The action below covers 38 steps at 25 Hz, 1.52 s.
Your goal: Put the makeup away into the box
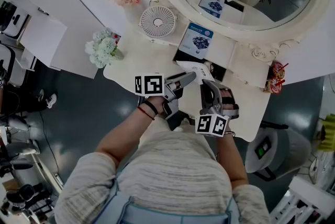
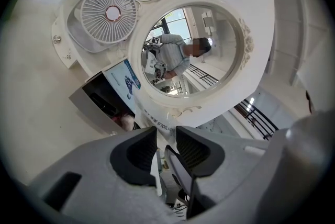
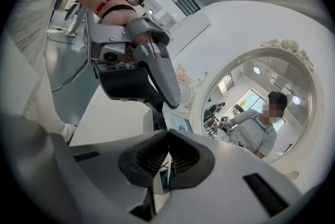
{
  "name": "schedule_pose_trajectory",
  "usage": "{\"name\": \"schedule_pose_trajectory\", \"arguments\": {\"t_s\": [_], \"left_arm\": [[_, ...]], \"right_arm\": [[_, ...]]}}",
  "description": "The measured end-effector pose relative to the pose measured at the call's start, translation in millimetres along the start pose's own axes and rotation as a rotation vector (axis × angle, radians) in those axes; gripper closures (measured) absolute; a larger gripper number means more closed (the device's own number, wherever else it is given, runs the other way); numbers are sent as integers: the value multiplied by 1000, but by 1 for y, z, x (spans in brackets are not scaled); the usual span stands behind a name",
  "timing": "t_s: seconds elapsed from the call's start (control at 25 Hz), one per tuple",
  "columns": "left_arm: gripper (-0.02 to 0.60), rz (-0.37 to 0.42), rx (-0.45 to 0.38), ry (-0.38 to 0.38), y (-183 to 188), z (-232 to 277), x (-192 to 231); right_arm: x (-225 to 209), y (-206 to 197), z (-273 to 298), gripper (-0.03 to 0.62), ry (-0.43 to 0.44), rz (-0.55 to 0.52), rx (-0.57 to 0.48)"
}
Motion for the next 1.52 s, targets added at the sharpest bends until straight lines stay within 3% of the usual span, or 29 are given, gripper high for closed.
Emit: {"name": "schedule_pose_trajectory", "arguments": {"t_s": [0.36,0.6,0.68,1.16,1.52], "left_arm": [[419,67,83,0,-4,-5,2],[416,360,262,157,-10,-21,13],[416,415,306,180,-12,-29,16],[416,528,419,169,-10,-52,21],[416,670,495,213,-10,-53,23]], "right_arm": [[-8,-6,0,585,-88,-79,103],[-15,-9,6,585,-139,-66,189],[-15,-9,9,585,-145,-68,220],[8,-23,38,585,-158,-93,396],[20,-24,64,585,-109,-65,446]]}}
Point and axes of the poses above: the fingertips, and each gripper's own axes: z forward along the fingers, x to its left, y out of its top, the point moved 1 cm from there along -z, backward along the fingers, and after that the axes turned 15 degrees about x, right-handed, at the moved point
